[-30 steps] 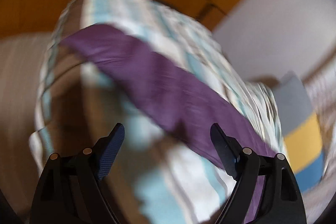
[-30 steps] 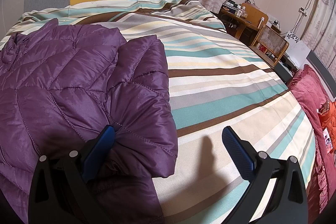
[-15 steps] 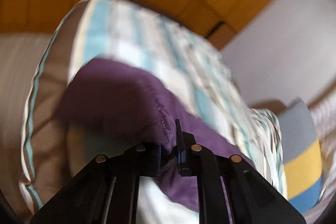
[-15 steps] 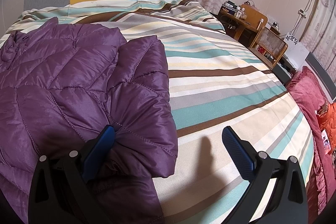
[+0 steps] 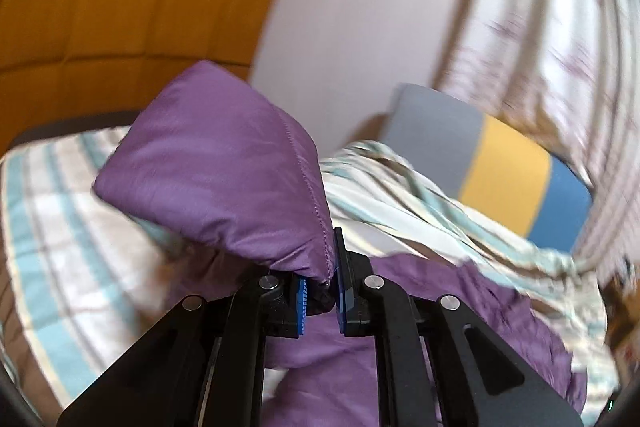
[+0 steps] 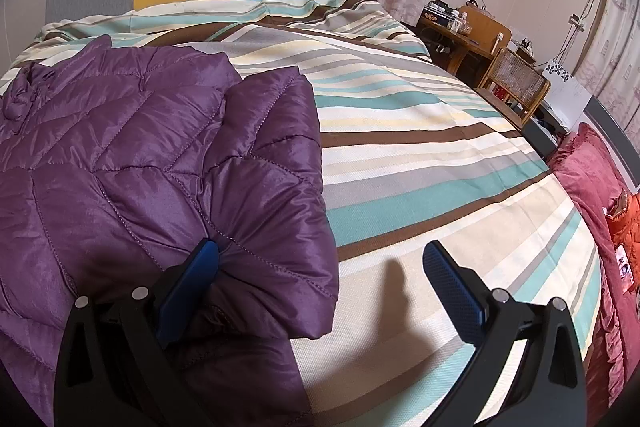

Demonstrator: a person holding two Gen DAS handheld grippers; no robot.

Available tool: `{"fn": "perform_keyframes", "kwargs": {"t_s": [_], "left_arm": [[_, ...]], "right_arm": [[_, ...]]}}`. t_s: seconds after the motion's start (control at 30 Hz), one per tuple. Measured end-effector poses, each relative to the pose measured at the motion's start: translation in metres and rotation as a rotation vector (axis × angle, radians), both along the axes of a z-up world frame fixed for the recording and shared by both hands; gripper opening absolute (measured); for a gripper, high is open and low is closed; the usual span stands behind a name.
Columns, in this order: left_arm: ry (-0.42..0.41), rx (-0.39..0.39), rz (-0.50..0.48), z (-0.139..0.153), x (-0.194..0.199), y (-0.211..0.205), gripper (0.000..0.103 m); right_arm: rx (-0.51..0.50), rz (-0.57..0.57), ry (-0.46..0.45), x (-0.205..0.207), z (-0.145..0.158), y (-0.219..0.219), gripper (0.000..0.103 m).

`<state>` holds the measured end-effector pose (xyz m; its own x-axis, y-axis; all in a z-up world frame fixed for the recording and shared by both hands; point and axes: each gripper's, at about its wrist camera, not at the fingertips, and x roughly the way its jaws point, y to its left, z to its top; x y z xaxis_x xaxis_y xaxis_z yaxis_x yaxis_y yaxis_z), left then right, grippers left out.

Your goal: Fold large clothes

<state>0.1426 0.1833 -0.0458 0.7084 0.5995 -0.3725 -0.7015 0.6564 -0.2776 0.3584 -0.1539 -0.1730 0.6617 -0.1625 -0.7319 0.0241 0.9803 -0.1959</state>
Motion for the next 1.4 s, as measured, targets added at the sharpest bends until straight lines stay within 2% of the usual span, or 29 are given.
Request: {"fn": "perform_keyframes", "kwargs": {"t_s": [0.13, 0.33, 0.43, 0.6, 0.8, 1.0, 1.03, 1.07, 1.1, 1.13, 1.17, 1.3, 1.4], "left_arm": [[0.047, 0.055, -0.136, -0.002, 0.038, -0.037, 0.011], [0.141, 0.116, -0.308, -0.020, 0.083, -0.088, 0.011], [0.207, 0.160, -0.371, -0.031, 0.107, -0.116, 0.011], [0.270, 0.208, -0.482, -0.043, 0.136, -0.157, 0.011], [0.346, 0.180, -0.569, -0.065, 0.162, -0.186, 0.011], [0.458, 0.195, -0.666, -0.092, 0.172, -0.210, 0.011], [0.469, 0.183, -0.684, -0.094, 0.173, -0.210, 0.020], [0.469, 0.168, -0.709, -0.096, 0.176, -0.212, 0.040], [0.461, 0.150, -0.741, -0.095, 0.174, -0.213, 0.054], [0.451, 0.140, -0.761, -0.094, 0.170, -0.213, 0.083], [0.420, 0.142, -0.769, -0.089, 0.161, -0.212, 0.089], [0.351, 0.113, -0.776, -0.073, 0.135, -0.200, 0.089], [0.303, 0.083, -0.720, -0.058, 0.112, -0.169, 0.089]], "right_arm": [[-0.002, 0.000, -0.001, 0.000, 0.000, -0.001, 0.101], [0.000, 0.001, 0.000, 0.000, 0.000, -0.001, 0.101], [0.002, 0.001, 0.000, 0.000, 0.000, -0.001, 0.101], [0.005, 0.001, 0.001, -0.001, 0.000, -0.001, 0.101], [0.019, 0.003, 0.005, 0.001, -0.001, -0.002, 0.101], [0.025, 0.003, 0.005, 0.001, -0.001, -0.004, 0.101], [0.025, 0.003, 0.005, 0.001, -0.001, -0.003, 0.101], [0.023, 0.003, 0.005, 0.001, -0.001, -0.004, 0.101], [0.023, 0.004, 0.005, 0.001, -0.001, -0.004, 0.101], [0.025, 0.004, 0.005, 0.001, -0.001, -0.004, 0.101], [0.027, 0.004, 0.006, 0.001, -0.001, -0.004, 0.101], [0.053, 0.006, 0.014, 0.002, -0.001, -0.008, 0.101], [0.103, 0.013, 0.029, 0.003, 0.002, -0.015, 0.101]]}}
